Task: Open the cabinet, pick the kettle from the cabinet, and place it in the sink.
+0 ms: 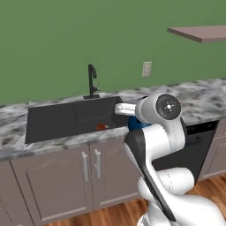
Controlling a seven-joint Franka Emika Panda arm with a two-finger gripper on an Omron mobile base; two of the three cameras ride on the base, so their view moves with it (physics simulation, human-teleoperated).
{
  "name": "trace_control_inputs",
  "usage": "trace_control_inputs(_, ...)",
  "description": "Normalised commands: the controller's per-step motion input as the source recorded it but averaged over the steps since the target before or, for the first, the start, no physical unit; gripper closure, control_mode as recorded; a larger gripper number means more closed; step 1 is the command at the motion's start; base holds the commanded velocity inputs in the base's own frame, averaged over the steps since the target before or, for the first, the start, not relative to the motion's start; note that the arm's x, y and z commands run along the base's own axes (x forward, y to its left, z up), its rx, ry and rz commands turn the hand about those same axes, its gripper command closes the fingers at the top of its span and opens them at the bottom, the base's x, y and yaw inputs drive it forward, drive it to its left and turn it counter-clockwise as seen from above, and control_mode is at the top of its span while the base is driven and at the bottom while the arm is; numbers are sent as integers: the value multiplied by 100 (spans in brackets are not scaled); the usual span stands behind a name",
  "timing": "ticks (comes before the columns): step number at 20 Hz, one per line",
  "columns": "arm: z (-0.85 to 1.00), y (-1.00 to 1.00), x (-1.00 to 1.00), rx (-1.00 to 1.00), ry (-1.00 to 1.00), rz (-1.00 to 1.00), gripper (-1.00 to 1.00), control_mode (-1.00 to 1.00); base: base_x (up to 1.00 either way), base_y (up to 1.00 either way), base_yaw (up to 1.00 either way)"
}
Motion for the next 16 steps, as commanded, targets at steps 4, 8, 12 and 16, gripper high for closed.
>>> trace_control_inputs(4, 0, 0, 0, 0, 0, 0, 100, 100, 35, -34, 17)
trace_control_inputs(8, 0, 0, 0, 0, 0, 0, 100, 100, 40, -32, 9)
trace_control_inputs(12, 0, 0, 0, 0, 0, 0, 100, 100, 42, -32, 5)
trace_control_inputs(16, 0, 0, 0, 0, 0, 0, 100, 100, 44, -32, 1)
